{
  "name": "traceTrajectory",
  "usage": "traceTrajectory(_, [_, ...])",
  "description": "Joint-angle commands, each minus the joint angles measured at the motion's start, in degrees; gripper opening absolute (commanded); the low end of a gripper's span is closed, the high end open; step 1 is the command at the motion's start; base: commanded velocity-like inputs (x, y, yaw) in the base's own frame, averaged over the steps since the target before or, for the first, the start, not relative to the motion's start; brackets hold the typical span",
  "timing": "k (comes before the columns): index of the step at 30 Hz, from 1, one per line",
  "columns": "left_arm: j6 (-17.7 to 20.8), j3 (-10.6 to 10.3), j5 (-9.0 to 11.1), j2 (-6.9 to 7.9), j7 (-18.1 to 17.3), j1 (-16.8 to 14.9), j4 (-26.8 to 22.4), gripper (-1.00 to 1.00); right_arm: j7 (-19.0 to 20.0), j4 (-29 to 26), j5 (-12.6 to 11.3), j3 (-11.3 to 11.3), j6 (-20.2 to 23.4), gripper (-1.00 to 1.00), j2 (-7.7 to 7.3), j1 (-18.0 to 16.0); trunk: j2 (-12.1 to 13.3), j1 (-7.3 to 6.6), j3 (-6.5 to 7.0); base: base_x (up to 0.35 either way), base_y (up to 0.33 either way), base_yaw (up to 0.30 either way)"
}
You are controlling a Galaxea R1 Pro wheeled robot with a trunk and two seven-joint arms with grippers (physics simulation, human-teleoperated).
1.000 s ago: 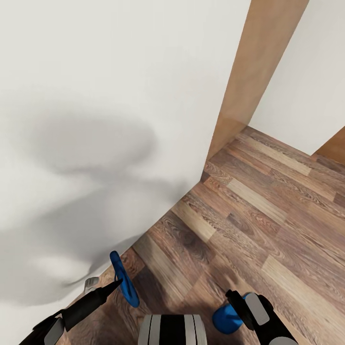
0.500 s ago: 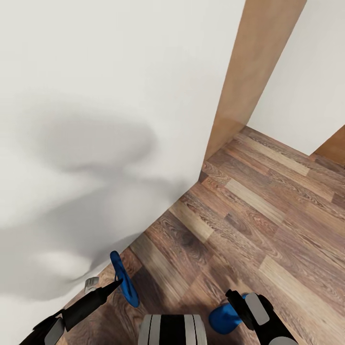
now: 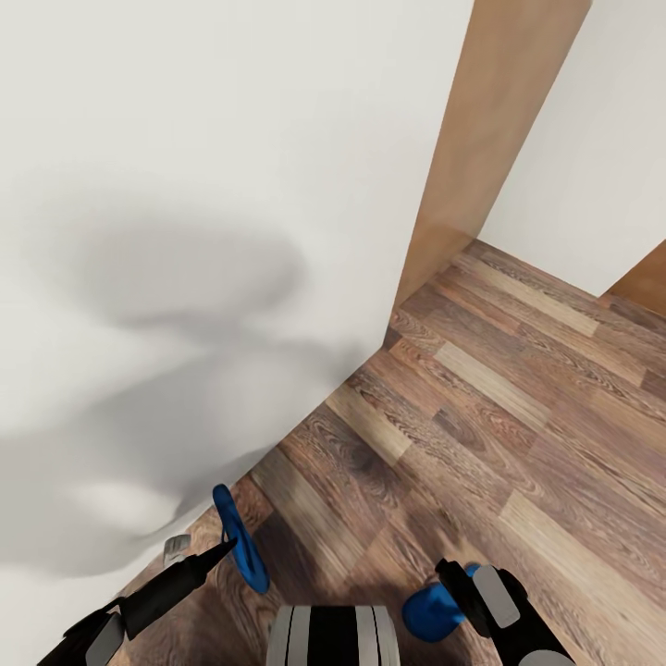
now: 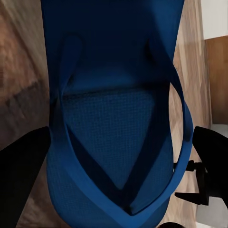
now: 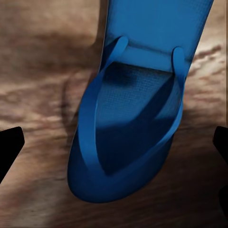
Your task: In the bedroom, move the book from the bed onto either nightstand, and place the two sandals side by side next to the bed.
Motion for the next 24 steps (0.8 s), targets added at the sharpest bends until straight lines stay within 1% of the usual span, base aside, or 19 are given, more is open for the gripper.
traceTrajectory(1, [0.6, 0.1, 0.2, 0.00, -0.2, 0.0, 0.0, -1.00, -0.4, -0.1, -0.5, -0.2, 0.2, 1.00, 0.06, 0.0, 0.0, 0.01, -0.26, 0.000, 0.000, 0.000])
traceTrajectory(5, [0.6, 0.1, 0.2, 0.01, -0.3, 0.0, 0.0, -1.00, -0.4, -0.1, -0.5, -0.2, 0.2, 1.00, 0.06, 0.0, -0.1, 0.12, -1.15, 0.000, 0.000, 0.000])
traceTrajectory(18, [0.6, 0.2, 0.2, 0.04, -0.3, 0.0, 0.0, -1.00, -0.5, -0.1, -0.5, -0.1, 0.1, 1.00, 0.06, 0.0, -0.1, 0.12, -1.15, 0.000, 0.000, 0.000])
traceTrajectory(23, [0.6, 0.1, 0.2, 0.03, -0.3, 0.0, 0.0, -1.00, -0.5, -0.1, -0.5, -0.1, 0.1, 1.00, 0.06, 0.0, -0.2, 0.25, -2.26, 0.000, 0.000, 0.000])
traceTrajectory(24, [0.6, 0.1, 0.2, 0.03, -0.3, 0.0, 0.0, -1.00, -0.5, -0.1, -0.5, -0.1, 0.1, 1.00, 0.06, 0.0, -0.2, 0.25, -2.26, 0.000, 0.000, 0.000])
